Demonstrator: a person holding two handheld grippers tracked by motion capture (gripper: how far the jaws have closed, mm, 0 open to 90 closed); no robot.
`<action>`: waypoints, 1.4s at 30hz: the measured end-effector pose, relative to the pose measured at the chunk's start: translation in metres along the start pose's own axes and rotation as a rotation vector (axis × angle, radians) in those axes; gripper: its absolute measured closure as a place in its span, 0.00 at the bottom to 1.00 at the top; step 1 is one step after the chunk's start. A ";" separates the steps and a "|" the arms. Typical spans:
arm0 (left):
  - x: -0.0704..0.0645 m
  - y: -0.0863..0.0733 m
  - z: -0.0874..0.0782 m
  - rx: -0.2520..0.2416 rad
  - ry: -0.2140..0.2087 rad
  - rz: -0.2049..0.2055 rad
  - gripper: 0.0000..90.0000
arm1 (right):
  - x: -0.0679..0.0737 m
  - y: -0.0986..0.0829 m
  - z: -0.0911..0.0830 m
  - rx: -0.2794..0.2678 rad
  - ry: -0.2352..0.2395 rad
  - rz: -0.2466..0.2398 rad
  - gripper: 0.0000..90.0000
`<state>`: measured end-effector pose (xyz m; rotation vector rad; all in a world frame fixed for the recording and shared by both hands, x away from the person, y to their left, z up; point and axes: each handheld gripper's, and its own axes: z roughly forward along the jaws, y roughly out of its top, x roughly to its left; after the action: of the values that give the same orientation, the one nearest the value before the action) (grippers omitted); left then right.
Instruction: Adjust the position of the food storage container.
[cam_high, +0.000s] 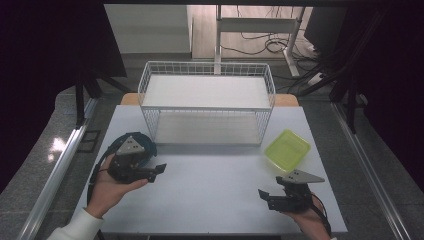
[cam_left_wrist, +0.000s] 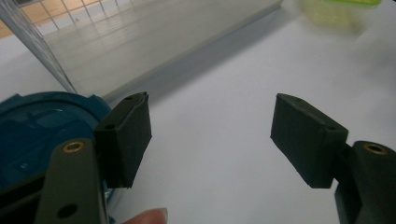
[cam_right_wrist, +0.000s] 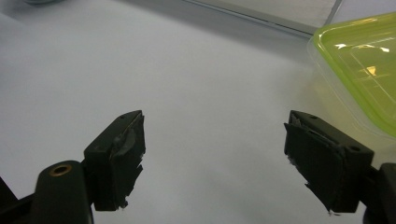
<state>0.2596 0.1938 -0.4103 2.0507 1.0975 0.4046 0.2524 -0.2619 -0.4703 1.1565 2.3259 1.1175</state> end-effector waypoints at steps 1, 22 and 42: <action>0.000 0.000 0.000 0.000 0.000 0.000 0.32 | 0.000 0.000 0.000 0.000 0.000 0.000 0.23; 0.067 0.035 -0.001 0.003 0.072 0.011 0.39 | -0.002 -0.002 0.004 0.020 -0.010 0.006 0.23; 0.134 0.045 0.020 0.067 0.146 -0.079 0.48 | -0.004 -0.003 0.006 0.034 -0.029 0.017 0.23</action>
<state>0.3746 0.2775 -0.4002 2.0545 1.2904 0.4896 0.2564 -0.2636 -0.4767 1.1984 2.3259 1.0633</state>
